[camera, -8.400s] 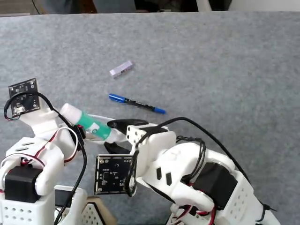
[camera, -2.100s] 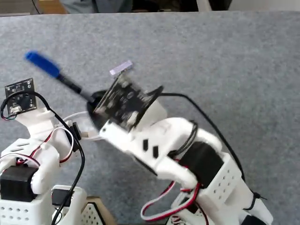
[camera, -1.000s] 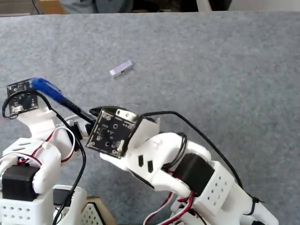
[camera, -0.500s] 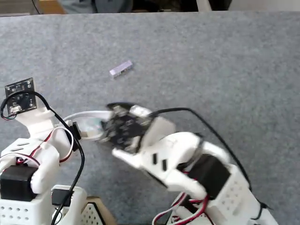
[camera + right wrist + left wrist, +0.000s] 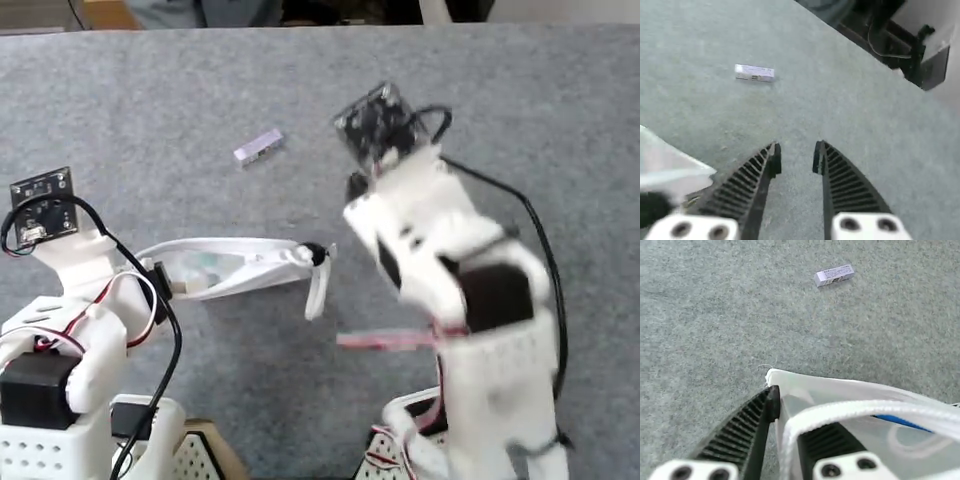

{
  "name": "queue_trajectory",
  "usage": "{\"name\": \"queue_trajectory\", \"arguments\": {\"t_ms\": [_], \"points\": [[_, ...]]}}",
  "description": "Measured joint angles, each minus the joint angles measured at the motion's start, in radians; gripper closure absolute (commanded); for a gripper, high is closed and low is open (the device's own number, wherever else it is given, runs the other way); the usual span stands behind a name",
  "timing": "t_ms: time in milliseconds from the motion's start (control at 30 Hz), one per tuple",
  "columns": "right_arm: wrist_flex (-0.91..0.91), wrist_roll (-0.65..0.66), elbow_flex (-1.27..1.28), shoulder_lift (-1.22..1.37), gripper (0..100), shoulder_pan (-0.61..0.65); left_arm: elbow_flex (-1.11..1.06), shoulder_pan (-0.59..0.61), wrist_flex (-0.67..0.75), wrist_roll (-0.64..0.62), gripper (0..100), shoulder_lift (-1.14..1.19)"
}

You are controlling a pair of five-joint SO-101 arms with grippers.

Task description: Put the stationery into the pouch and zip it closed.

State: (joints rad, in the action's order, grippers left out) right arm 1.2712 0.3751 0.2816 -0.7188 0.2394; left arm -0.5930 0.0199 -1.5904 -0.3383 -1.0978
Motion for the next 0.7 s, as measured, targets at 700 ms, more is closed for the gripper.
{"name": "queue_trajectory", "arguments": {"t_ms": [700], "points": [[-0.149,-0.135,-0.878,1.227,77.2,-0.003,0.002,0.0,-0.04,0.002,97,0.0]]}}
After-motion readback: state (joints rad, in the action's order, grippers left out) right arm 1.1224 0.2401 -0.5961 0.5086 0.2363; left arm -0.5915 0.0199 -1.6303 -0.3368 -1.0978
